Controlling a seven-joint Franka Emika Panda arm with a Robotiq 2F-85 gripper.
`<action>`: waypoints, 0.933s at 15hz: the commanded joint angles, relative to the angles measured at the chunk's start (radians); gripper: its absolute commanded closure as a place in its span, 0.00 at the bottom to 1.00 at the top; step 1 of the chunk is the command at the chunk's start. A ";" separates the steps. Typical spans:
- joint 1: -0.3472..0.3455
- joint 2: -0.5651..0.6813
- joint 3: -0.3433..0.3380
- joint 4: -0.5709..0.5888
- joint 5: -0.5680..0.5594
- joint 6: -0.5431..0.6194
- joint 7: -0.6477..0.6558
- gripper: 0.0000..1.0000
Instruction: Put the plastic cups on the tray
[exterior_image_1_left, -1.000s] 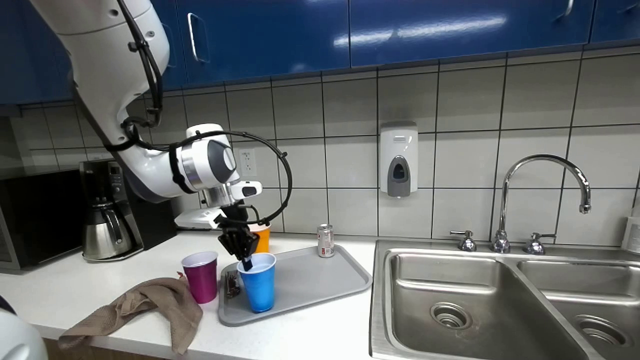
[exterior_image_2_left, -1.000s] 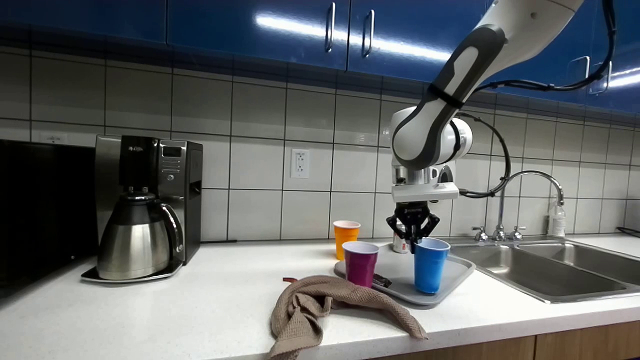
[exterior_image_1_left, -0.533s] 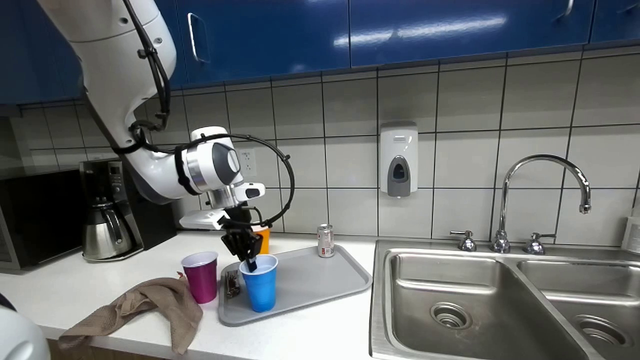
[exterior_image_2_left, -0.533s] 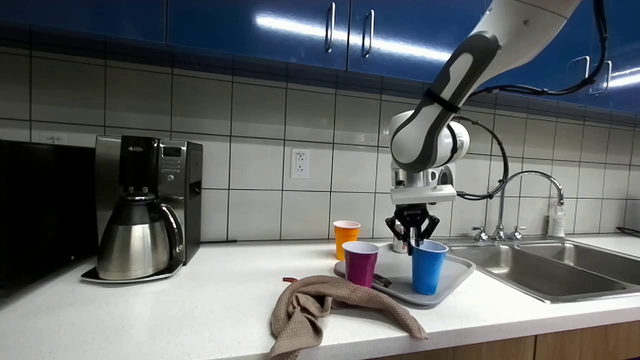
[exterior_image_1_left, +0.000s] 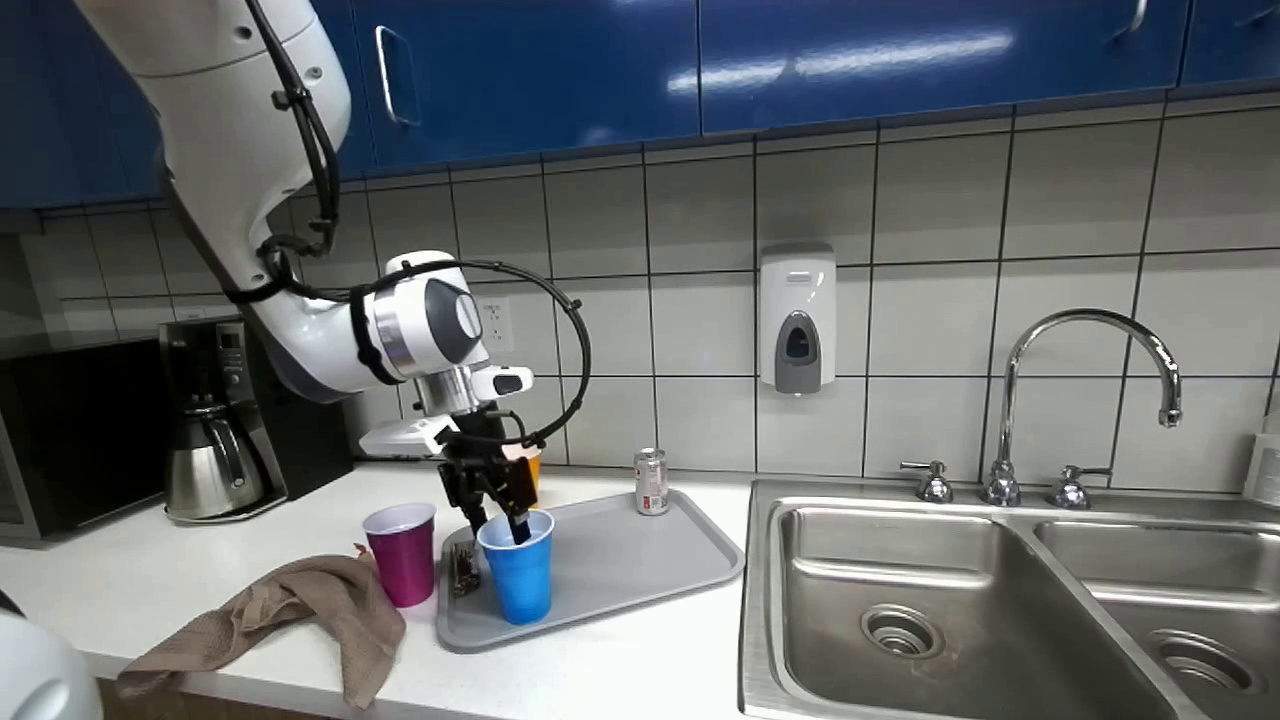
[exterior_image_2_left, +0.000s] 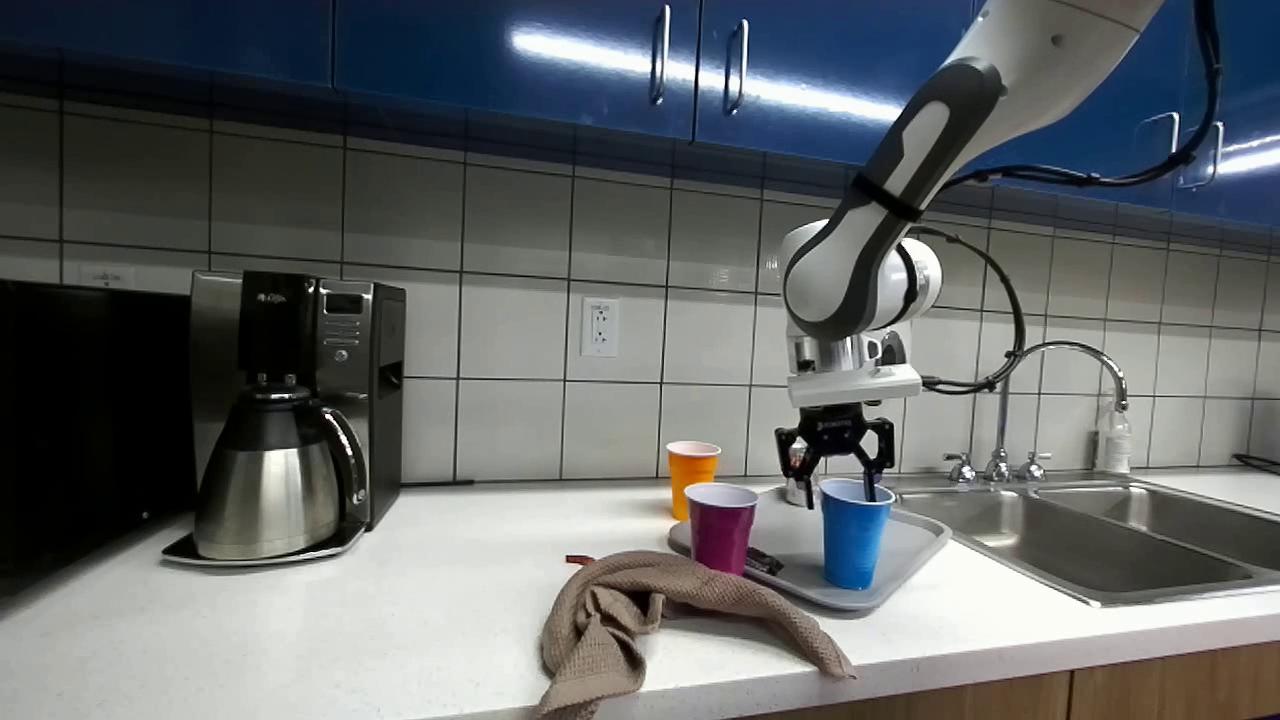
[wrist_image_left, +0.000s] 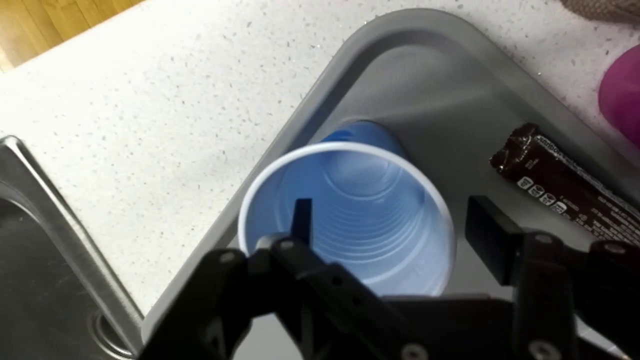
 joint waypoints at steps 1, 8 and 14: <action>0.007 -0.070 -0.009 -0.021 -0.012 -0.065 -0.015 0.00; 0.001 -0.047 -0.001 -0.008 0.001 -0.045 -0.010 0.00; 0.002 -0.041 -0.002 -0.008 0.001 -0.044 -0.010 0.00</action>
